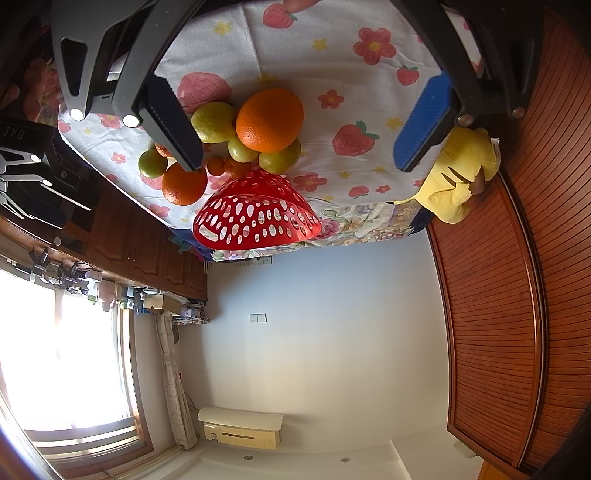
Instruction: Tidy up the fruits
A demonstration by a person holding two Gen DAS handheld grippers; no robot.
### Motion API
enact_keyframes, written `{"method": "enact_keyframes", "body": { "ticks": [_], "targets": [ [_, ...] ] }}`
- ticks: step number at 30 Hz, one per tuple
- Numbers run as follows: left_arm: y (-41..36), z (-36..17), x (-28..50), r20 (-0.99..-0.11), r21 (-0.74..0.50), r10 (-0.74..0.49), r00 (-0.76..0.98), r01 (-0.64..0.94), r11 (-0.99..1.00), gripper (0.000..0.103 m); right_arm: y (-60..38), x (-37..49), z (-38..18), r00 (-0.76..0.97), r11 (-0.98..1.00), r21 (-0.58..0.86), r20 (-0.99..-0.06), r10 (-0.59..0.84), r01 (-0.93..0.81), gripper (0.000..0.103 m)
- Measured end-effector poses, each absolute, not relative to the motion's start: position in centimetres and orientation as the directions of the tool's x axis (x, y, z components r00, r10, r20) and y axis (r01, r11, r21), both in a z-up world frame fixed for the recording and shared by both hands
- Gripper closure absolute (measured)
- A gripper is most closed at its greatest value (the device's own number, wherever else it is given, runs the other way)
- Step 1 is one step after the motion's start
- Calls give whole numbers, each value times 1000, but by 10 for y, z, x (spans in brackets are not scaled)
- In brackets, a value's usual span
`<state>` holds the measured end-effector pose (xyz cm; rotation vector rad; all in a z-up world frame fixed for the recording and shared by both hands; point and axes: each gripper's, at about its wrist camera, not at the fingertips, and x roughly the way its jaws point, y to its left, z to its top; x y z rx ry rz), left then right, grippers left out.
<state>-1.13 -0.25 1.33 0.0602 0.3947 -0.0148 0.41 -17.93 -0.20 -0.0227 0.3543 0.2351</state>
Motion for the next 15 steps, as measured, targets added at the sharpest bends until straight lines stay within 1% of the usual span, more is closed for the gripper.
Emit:
{"method": "enact_keyframes", "body": {
  "ticks": [15],
  "targets": [
    [-4, 14, -12, -382, 54, -5, 924, 28, 998, 0, -180, 4, -2, 911, 972, 20, -345, 226, -234, 0]
  ]
}}
